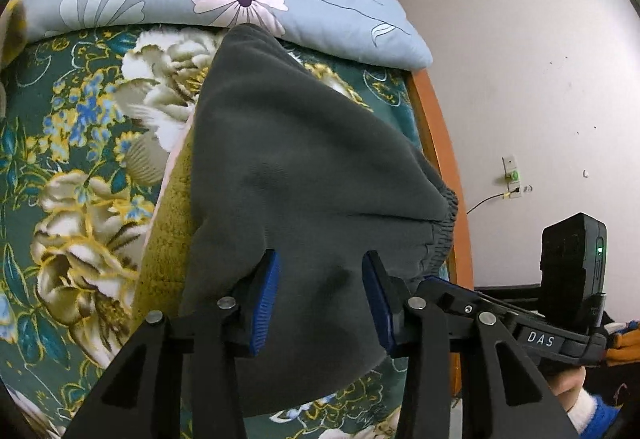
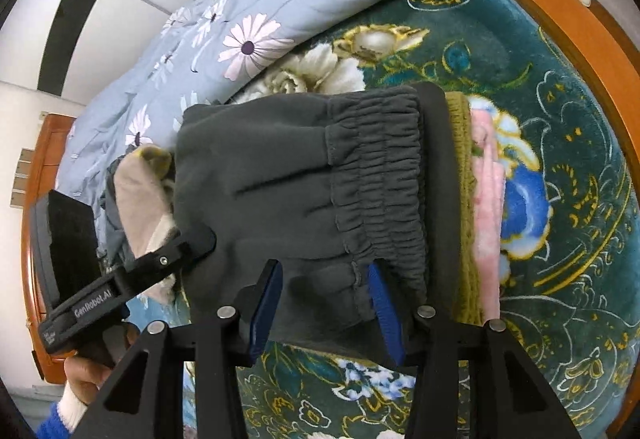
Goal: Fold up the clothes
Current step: 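Lower the sweatpants onto the stack and open both grippers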
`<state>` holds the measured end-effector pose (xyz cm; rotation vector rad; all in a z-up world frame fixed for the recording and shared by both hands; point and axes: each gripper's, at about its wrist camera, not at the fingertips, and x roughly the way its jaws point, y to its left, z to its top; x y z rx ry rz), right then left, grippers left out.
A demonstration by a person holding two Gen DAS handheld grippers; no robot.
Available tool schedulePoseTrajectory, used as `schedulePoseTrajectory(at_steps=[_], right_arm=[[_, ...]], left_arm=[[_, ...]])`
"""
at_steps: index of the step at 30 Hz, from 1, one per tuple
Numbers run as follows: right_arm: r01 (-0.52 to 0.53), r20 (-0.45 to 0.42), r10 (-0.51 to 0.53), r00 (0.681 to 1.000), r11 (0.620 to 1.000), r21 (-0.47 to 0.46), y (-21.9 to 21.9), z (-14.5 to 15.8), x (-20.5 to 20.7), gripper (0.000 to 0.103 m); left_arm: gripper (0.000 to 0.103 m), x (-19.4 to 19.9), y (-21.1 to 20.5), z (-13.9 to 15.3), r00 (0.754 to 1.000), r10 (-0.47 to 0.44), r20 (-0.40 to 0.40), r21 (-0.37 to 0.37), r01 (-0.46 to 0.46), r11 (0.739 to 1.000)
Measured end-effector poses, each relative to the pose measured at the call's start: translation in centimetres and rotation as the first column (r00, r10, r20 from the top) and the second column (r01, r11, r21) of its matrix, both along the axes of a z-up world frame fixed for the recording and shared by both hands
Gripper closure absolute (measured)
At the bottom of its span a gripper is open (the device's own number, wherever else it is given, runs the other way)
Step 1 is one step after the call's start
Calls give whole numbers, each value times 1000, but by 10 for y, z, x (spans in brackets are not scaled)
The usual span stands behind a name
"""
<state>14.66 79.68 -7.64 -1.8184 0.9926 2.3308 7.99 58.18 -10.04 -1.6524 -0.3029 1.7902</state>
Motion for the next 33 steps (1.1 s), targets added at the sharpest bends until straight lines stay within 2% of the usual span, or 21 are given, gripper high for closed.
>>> schedulePoseTrajectory(at_steps=[5,7,10,14,18,21,23,27,28,31,33], right_arm=[[-14,35,13,999,999,29,-6,3,-3,53],[0,32,-1,999,1000,23,-7,17,0,53],[35,-42,-34,999,999,22,-9,46,21,52],[72,19,-73,997,997,8,-11,36,51,51],[63,151,-70,986,997,50,-18,6,82,50],[28,202,-44,978,996,82,-25,-7,100,34],[-11,188,-13,982,992,123,-28,-7,107,21],[-75,158,47,986,981,180,-27,-9,115,10],[-90,151,61,987,977,193,-26,-9,116,2],[-133,119,109,987,966,220,-22,-9,120,0],[-160,94,142,985,962,223,-19,-7,121,0]], left_arm=[[59,3,-1,10,999,25,37,-25,-24,999],[58,10,-3,27,1000,15,8,-48,-15,999],[47,28,-17,51,998,17,-52,-49,-20,999],[33,58,-30,47,999,18,-28,-109,-21,994],[21,88,-29,34,999,4,-33,-245,-12,969],[17,106,-26,32,998,-4,-61,-320,-15,947],[14,113,-23,36,997,-6,-83,-347,-23,938],[14,123,-17,38,994,5,-111,-414,-51,909],[14,126,-16,37,993,16,-114,-436,-64,898],[14,135,-13,40,990,68,-125,-479,-121,869],[14,142,-8,42,984,118,-131,-516,-169,840]])
